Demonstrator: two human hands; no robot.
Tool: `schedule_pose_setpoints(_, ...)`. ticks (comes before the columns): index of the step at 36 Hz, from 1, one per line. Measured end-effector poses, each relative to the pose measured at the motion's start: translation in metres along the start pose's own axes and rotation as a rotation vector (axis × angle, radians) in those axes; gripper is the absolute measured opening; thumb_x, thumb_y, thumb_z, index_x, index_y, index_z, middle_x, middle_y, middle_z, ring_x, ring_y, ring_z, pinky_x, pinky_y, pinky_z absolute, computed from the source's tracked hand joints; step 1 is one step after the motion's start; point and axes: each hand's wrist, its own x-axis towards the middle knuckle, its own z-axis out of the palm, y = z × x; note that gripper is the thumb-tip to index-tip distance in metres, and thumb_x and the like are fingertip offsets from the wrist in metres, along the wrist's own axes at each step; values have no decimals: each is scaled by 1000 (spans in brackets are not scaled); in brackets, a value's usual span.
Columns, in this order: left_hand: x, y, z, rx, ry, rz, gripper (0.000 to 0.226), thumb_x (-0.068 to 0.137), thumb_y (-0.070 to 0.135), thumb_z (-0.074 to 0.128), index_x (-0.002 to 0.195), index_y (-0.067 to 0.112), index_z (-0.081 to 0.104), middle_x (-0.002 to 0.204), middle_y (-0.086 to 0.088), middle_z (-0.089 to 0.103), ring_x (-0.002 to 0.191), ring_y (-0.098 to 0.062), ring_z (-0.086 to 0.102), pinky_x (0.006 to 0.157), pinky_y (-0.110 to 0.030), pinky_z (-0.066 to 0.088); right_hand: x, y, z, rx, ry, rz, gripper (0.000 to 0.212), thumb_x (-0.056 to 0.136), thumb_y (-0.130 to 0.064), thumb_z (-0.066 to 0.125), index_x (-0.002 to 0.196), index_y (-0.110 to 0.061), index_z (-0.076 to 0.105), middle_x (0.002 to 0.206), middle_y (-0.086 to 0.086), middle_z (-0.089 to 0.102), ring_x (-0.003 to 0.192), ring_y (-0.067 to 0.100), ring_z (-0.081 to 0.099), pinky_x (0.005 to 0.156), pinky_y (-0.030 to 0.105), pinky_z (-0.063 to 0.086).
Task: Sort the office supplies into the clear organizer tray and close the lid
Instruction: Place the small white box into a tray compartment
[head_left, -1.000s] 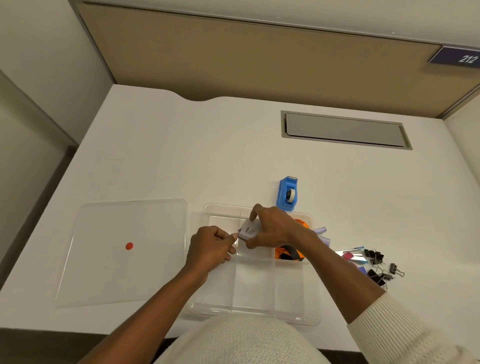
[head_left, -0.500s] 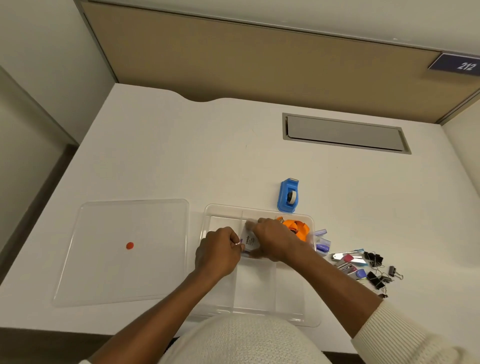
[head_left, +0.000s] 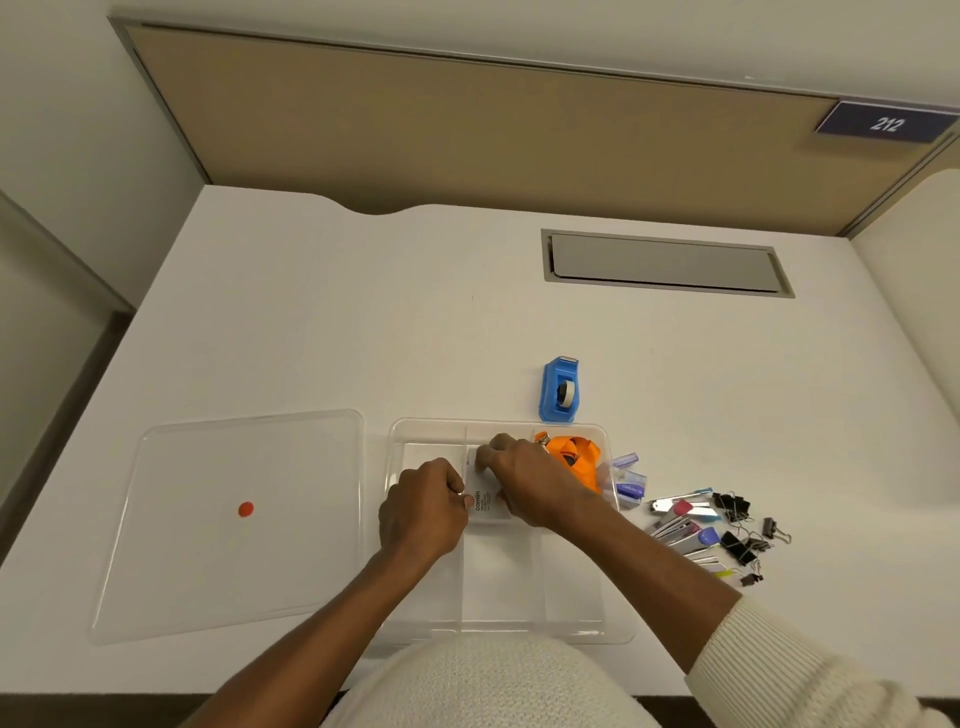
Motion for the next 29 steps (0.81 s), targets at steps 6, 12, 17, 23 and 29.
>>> schedule_pose_setpoints(6,-1,0,2,7,28,16,13,88,35,77,95,27,69,93,5,75,85,-21,71,68,-32,56,1,-1,-2,41,8,9,52,91,-19,74,138,-14,55,136,15,58,114,30,64,97,37,56)
schedule_pose_setpoints(12,-1,2,2,31,19,1,14,86,36,78,93,29,68,92,6,75,87,-22,71,71,-34,58,-8,2,4,42,55,17,49,90,-19,76,135,-13,57,130,15,59,110,30,65,91,38,59)
schedule_pose_setpoints(17,-2,7,0,161,26,44,16,91,39,72,100,27,67,99,3,75,89,-25,71,67,-31,52,-21,0,5,45,179,66,45,92,-13,71,135,-12,59,129,15,61,108,32,66,90,39,59)
schedule_pose_setpoints(23,-12,23,-4,399,113,181,24,96,40,64,107,19,64,105,1,72,92,-26,71,64,-30,43,-61,36,1,243,425,157,22,90,-10,71,111,-16,74,110,5,69,92,27,68,74,42,58)
schedule_pose_setpoints(29,-21,67,5,385,124,431,30,100,43,60,118,19,64,108,2,72,91,-19,70,72,-32,57,-126,84,13,471,678,551,10,86,-15,74,89,-25,73,93,-8,74,75,11,70,70,38,59)
